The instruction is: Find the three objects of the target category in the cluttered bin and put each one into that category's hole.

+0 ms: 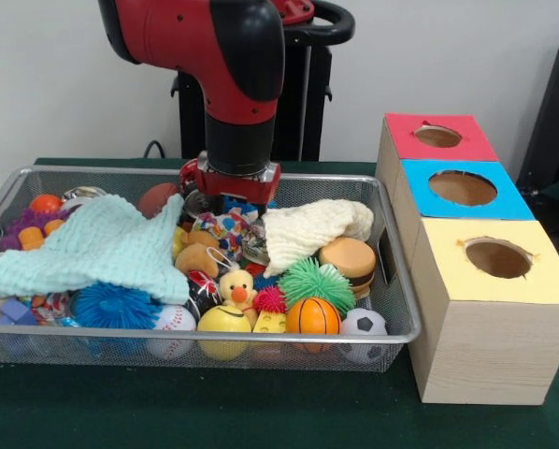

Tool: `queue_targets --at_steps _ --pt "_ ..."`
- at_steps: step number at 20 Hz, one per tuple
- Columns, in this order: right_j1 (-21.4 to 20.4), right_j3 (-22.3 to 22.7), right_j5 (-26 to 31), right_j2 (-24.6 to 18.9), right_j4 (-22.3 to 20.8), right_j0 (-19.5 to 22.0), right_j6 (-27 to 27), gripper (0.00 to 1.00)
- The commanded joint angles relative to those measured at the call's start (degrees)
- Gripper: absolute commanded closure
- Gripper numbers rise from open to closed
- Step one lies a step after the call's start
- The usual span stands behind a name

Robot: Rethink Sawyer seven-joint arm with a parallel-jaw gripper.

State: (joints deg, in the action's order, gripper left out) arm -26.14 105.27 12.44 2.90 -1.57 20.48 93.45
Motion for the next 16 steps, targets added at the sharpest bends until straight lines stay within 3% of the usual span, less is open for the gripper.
queue_targets --at_steps 1,8,9,16 --pt "3.71 -4.78 -4.58 -4.94 0.84 0.34 8.76 0.00" --pt "2.63 -4.39 -2.93 -6.83 0.47 1.80 7.15 0.00" --pt "2.51 -4.46 -2.83 -7.12 0.21 1.96 6.80 1.00" --pt "0.87 -3.42 -4.89 -8.51 -0.21 2.80 7.16 1.00"
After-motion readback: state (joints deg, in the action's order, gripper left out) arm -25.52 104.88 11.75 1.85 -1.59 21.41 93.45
